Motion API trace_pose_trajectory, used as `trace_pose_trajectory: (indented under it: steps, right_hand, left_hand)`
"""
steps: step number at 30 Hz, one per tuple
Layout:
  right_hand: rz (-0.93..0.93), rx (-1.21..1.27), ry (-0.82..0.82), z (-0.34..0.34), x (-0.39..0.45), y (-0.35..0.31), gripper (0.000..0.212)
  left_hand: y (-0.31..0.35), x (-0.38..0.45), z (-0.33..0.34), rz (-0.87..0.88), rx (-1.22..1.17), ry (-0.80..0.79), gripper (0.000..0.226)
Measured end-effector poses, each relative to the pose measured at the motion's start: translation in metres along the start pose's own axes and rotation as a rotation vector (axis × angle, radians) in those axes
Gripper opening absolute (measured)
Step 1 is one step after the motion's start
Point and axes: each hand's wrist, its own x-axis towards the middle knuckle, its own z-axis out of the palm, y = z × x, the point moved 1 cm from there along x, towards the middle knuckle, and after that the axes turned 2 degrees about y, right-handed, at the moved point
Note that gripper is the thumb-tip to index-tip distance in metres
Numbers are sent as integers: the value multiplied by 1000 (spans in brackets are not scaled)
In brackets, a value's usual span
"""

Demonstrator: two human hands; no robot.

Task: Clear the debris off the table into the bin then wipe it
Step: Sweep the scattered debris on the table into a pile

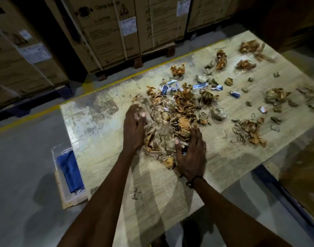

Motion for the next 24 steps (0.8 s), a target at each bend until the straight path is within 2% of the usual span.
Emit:
trace_pose_trajectory:
  steps: [3,7,10,13,19,22,24]
  right_hand:
    - [9,-3,-13,1,1,2,85]
    - [15,-6,-16,1,1,2,79]
    - [25,-5,-18,1,1,1,75]
    - [46,25,-15,0,0,0,72]
    - [108,105,19,0,4,-2,66]
    - [107,156,24,1,4,0,66]
    - [123,212,34,1,4,1,65]
  left_hand:
    - [-11,-20,-19,-59,-33,124,62]
    - [-13,-39,-12,-22,143,-6,63]
    - [7,-36,14,2,197,-43,67]
    - [26,-37,47,17,244,-58,62]
    - [40,-39,80,13,180,-72,55]
    - [42,-45,61,-15,52,20,57]
    - [39,-66,48,-46,67,119,57]
